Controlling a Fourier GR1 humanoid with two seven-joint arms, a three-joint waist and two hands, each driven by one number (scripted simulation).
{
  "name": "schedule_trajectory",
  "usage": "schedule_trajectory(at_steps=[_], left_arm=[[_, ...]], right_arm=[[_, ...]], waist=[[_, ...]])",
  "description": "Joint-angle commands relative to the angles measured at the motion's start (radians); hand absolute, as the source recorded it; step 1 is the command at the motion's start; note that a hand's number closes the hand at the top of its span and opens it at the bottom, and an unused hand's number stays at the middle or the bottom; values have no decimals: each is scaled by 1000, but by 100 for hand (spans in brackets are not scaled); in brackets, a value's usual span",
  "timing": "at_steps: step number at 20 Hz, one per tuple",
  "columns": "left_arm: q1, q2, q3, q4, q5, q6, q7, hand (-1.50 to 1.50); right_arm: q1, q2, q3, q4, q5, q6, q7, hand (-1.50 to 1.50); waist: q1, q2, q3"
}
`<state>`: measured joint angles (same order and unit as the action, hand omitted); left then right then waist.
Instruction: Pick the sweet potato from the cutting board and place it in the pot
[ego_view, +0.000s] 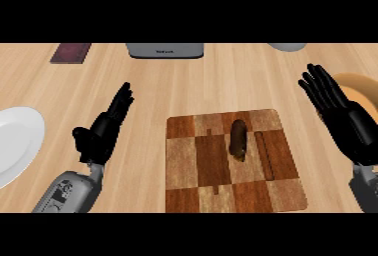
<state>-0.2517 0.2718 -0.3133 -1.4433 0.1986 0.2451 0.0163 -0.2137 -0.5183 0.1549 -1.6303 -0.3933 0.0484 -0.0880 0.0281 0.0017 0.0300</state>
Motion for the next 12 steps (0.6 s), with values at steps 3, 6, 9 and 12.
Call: schedule_trajectory(at_steps=[3,6,9,12], left_arm=[[-56,26,88,-31,15,10,-27,0],[-107,49,144,-77,28,30,-26,0],[-71,36,152,-69,73,2,-25,0],[-105,48,201,-38,101,-8,-10,0]], right_arm=[[-260,-58,37,145,-51,172,155,150],[-368,-136,81,184,-85,317,270,150],[-396,-331,118,244,322,230,201,-150],[-475,-310,195,325,380,375,16,-150]], waist=[[42,12,-31],[118,20,-34],[89,22,-34],[57,21,-30]])
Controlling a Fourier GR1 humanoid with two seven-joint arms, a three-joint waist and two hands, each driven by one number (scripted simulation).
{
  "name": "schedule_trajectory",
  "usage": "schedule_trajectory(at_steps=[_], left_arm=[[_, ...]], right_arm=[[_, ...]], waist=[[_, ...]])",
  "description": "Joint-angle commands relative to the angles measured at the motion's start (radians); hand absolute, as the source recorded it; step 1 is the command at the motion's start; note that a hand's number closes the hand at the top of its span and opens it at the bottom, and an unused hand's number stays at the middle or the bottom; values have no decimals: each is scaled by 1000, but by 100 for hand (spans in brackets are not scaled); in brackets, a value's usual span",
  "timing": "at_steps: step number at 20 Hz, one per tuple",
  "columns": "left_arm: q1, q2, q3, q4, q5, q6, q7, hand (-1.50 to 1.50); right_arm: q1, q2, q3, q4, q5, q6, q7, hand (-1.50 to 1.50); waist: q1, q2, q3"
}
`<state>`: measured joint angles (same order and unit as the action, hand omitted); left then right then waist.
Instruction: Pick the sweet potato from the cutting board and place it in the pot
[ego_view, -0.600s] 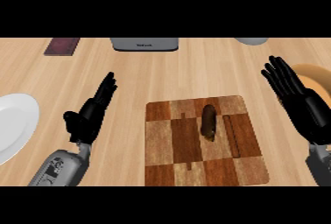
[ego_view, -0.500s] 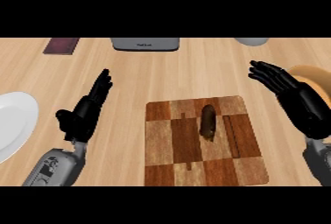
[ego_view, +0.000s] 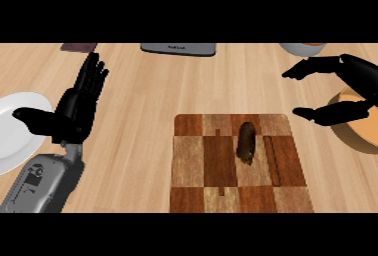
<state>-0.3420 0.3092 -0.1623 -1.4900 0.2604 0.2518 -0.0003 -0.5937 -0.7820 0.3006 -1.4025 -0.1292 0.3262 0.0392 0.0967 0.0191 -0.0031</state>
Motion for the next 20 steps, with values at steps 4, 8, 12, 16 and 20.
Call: schedule_trajectory(at_steps=[4,8,12,16,20], left_arm=[[56,11,61,1,32,-21,-34,0],[57,35,90,14,49,-57,-29,0],[7,29,92,-40,26,1,46,0],[23,21,103,-29,18,1,34,0],[15,11,125,28,8,-14,-2,0]], right_arm=[[-135,-7,117,163,208,179,-294,-150],[-268,32,202,204,331,228,-217,-150],[-324,55,272,214,393,346,-167,-150],[-361,125,328,192,454,426,-87,-150],[-396,285,342,265,508,437,29,-150]], waist=[[-50,-10,3],[-50,-10,2],[-66,-16,3],[-81,-19,3],[-84,-17,2]])
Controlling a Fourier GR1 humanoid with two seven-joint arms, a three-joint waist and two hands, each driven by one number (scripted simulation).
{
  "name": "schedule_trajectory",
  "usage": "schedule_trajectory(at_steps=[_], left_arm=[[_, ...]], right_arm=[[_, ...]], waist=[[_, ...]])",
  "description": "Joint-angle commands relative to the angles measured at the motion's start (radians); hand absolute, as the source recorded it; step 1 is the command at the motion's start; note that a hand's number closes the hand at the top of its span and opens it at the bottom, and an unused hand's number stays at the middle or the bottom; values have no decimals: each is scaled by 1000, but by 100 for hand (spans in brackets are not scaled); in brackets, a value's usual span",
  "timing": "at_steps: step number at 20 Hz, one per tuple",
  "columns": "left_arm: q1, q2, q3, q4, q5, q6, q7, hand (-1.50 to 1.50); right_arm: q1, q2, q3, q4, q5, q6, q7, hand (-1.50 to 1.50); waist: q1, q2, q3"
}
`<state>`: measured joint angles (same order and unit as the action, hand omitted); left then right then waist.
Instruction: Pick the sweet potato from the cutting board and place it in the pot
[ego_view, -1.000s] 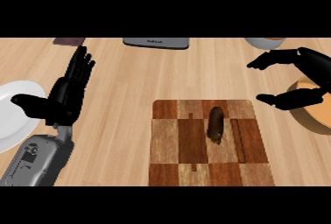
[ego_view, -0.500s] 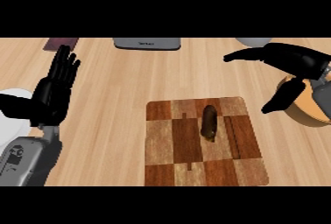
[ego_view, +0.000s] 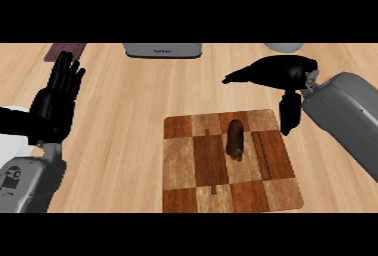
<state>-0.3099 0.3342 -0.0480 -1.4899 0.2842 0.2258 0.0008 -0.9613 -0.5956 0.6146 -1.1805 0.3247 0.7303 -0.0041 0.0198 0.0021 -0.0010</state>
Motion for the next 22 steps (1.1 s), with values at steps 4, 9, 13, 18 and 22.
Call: schedule_trajectory(at_steps=[4,9,13,18,22], left_arm=[[16,-34,-8,-51,-36,37,42,0],[40,-35,33,-13,-19,-26,-28,0],[66,-21,52,-45,-13,-54,8,0],[90,-42,46,-63,-51,-56,-12,0],[44,-6,88,-87,-28,-74,70,0]], right_arm=[[-21,161,8,56,85,86,166,-150],[63,200,-10,63,147,97,216,-150],[114,268,5,93,226,57,188,-150],[219,254,0,42,304,7,103,-150],[214,325,-33,-63,307,75,189,-150]], waist=[[-9,-3,1],[-15,-3,1],[-12,-2,1],[-15,-2,1],[-16,-4,1]])
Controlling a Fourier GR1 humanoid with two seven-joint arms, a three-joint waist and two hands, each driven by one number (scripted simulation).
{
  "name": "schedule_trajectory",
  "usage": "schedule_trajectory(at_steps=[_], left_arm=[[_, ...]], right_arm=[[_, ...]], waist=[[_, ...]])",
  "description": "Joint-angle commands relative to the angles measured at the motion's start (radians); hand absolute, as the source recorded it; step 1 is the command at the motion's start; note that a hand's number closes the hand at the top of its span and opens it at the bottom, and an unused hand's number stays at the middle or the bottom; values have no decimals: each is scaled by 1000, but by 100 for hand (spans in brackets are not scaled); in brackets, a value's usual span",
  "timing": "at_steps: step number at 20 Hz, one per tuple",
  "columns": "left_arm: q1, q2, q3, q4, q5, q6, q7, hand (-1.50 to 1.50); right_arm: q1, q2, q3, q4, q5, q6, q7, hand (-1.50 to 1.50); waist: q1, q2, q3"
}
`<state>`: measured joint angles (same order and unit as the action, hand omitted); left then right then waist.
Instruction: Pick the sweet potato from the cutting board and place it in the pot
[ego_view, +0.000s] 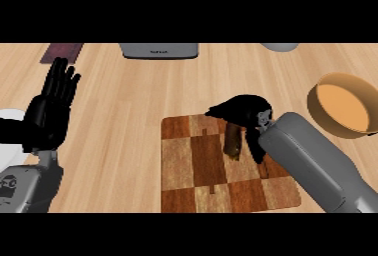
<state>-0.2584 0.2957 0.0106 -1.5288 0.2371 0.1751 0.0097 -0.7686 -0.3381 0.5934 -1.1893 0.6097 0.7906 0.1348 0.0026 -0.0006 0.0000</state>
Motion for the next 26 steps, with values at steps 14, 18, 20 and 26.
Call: schedule_trajectory(at_steps=[14,18,20,26], left_arm=[[42,-12,56,-63,-17,-64,58,0],[25,-39,37,-47,-39,-51,44,0],[-1,-55,43,-41,-57,-29,58,0],[26,-42,72,-22,-40,-81,20,0]], right_arm=[[91,122,-38,126,303,-105,-50,-150],[84,164,-7,332,364,-253,-174,-150],[68,165,-48,360,381,-258,-212,-150],[41,208,-49,391,409,-211,-286,150]], waist=[[2,0,0],[15,4,0],[9,3,0],[11,2,0]])
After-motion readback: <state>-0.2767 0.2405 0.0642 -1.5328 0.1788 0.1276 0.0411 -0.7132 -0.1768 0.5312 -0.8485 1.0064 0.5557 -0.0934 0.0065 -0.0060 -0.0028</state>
